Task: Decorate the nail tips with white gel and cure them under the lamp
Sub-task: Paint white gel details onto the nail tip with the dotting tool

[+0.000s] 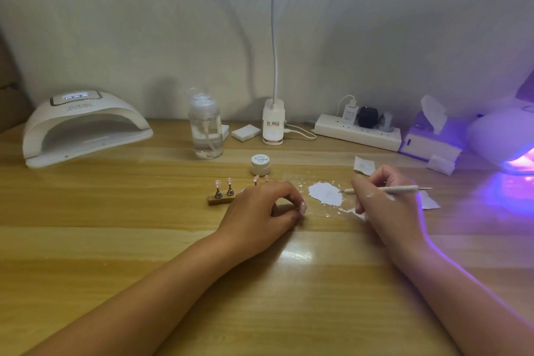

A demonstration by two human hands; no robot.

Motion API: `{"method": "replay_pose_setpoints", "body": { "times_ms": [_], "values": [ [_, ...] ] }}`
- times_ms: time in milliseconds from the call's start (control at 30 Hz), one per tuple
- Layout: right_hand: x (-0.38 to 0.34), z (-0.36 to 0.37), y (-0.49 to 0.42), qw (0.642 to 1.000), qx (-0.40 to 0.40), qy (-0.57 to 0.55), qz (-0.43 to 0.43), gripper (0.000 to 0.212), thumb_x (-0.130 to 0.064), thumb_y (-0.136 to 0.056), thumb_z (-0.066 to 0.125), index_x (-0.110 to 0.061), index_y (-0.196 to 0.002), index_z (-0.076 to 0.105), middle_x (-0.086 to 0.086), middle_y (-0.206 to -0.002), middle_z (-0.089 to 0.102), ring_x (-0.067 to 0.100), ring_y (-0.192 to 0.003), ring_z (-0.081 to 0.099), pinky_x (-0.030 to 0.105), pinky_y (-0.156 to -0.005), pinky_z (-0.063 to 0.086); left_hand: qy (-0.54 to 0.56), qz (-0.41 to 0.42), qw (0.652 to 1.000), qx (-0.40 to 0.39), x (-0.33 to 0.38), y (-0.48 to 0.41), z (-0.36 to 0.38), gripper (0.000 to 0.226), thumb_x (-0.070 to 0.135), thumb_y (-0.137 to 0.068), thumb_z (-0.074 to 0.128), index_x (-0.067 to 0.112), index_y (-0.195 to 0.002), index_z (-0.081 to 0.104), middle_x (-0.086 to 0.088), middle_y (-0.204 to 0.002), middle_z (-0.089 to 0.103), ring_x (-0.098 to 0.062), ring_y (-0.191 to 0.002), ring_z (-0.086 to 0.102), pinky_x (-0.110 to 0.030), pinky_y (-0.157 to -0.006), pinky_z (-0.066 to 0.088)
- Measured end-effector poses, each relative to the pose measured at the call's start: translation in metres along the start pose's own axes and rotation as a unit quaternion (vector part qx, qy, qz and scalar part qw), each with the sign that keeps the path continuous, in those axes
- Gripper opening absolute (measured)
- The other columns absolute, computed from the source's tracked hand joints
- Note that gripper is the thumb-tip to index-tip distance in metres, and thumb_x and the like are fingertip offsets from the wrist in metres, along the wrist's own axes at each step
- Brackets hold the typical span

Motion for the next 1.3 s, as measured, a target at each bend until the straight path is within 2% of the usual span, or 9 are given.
{"method": "replay_pose_setpoints", "body": {
  "times_ms": [100,267,400,500,600,733,967,1133,1300],
  "values": [
    [0.012,-0.001,-0.005,0.998,-0.028,0.040,0.040,0.014,-0.018,-0.075,0.065,-0.014,-0.070,0.052,0.002,-0.059,0.071,0.017,-0.056,0.066,0.040,-0.068,0.052,0.004,-0.008,1.000,0.000,-0.001,-0.001,0.000,0.023,0.023,-0.085,0.070,0.043,-0.079,0.063,0.033,-0.084,0.063,0.000,-0.056,0.054,-0.016,-0.058,0.031],
    [0.014,0.001,-0.008,0.995,-0.053,0.074,0.044,0.016,-0.020,-0.078,0.066,-0.015,-0.071,0.053,0.002,-0.059,0.072,0.014,-0.056,0.069,0.039,-0.067,0.053,0.005,-0.012,1.000,-0.001,0.000,0.000,0.001,0.022,0.024,-0.084,0.070,0.044,-0.078,0.062,0.028,-0.090,0.066,0.001,-0.056,0.055,-0.020,-0.060,0.034],
    [0.012,0.000,-0.007,0.991,-0.047,0.116,0.038,0.013,-0.023,-0.077,0.064,-0.015,-0.074,0.055,-0.002,-0.060,0.072,0.013,-0.069,0.071,0.045,-0.080,0.057,0.003,-0.009,1.000,-0.002,0.001,0.000,0.000,0.026,0.024,-0.085,0.069,0.047,-0.076,0.060,0.025,-0.091,0.067,0.001,-0.056,0.054,-0.021,-0.060,0.035],
    [0.007,0.001,-0.003,0.995,-0.027,0.091,0.022,0.014,-0.018,-0.078,0.064,-0.013,-0.072,0.053,0.000,-0.057,0.070,0.015,-0.065,0.069,0.048,-0.072,0.057,0.006,-0.011,1.000,-0.003,0.001,0.000,0.000,0.024,0.024,-0.085,0.069,0.045,-0.078,0.061,0.029,-0.087,0.065,0.000,-0.056,0.054,-0.020,-0.059,0.034],
    [-0.007,0.001,0.005,0.998,0.017,0.046,-0.040,0.015,-0.023,-0.079,0.063,-0.016,-0.072,0.052,-0.002,-0.056,0.069,0.002,-0.056,0.061,0.034,-0.060,0.042,0.018,-0.014,1.000,-0.006,0.000,0.000,0.000,0.023,0.024,-0.085,0.070,0.044,-0.078,0.061,0.035,-0.080,0.062,-0.002,-0.056,0.055,-0.019,-0.059,0.034],
    [-0.018,0.020,0.025,0.996,-0.044,-0.075,0.004,0.010,-0.026,-0.063,0.059,-0.026,-0.055,0.053,0.008,-0.051,0.062,0.008,-0.050,0.048,0.030,-0.058,0.034,0.026,-0.017,1.000,-0.007,-0.001,-0.002,-0.001,0.019,0.023,-0.084,0.071,0.040,-0.079,0.063,0.037,-0.075,0.060,0.000,-0.056,0.055,-0.014,-0.058,0.033],
    [-0.011,0.029,0.030,0.993,-0.088,-0.064,0.041,0.013,-0.028,-0.061,0.059,-0.027,-0.051,0.050,0.010,-0.051,0.065,0.016,-0.048,0.045,0.028,-0.050,0.035,0.018,-0.011,1.000,-0.007,-0.001,-0.001,-0.001,0.025,0.023,-0.084,0.071,0.044,-0.076,0.060,0.039,-0.070,0.058,0.003,-0.055,0.052,-0.011,-0.055,0.032],
    [-0.008,0.030,0.029,0.991,-0.102,-0.078,0.033,0.015,-0.027,-0.063,0.060,-0.029,-0.051,0.051,0.011,-0.051,0.066,0.009,-0.039,0.047,0.016,-0.038,0.035,0.018,-0.005,1.000,-0.004,-0.001,-0.001,-0.001,0.024,0.023,-0.083,0.072,0.043,-0.077,0.061,0.038,-0.070,0.058,0.002,-0.055,0.053,-0.010,-0.054,0.033],
    [-0.006,0.030,0.029,0.990,-0.103,-0.087,0.030,0.015,-0.026,-0.063,0.060,-0.025,-0.053,0.048,0.011,-0.050,0.065,0.009,-0.038,0.046,0.015,-0.037,0.034,0.015,-0.002,1.000,-0.004,0.000,-0.001,-0.002,0.021,0.022,-0.084,0.072,0.041,-0.079,0.062,0.040,-0.067,0.056,0.002,-0.055,0.053,-0.010,-0.054,0.033]
  ]
}}
Point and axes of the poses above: each hand's wrist, its own y-axis away from the middle knuckle, its own z-axis out of the palm, x = y × z, the point moved 1 cm from there along -y, towards the middle knuckle
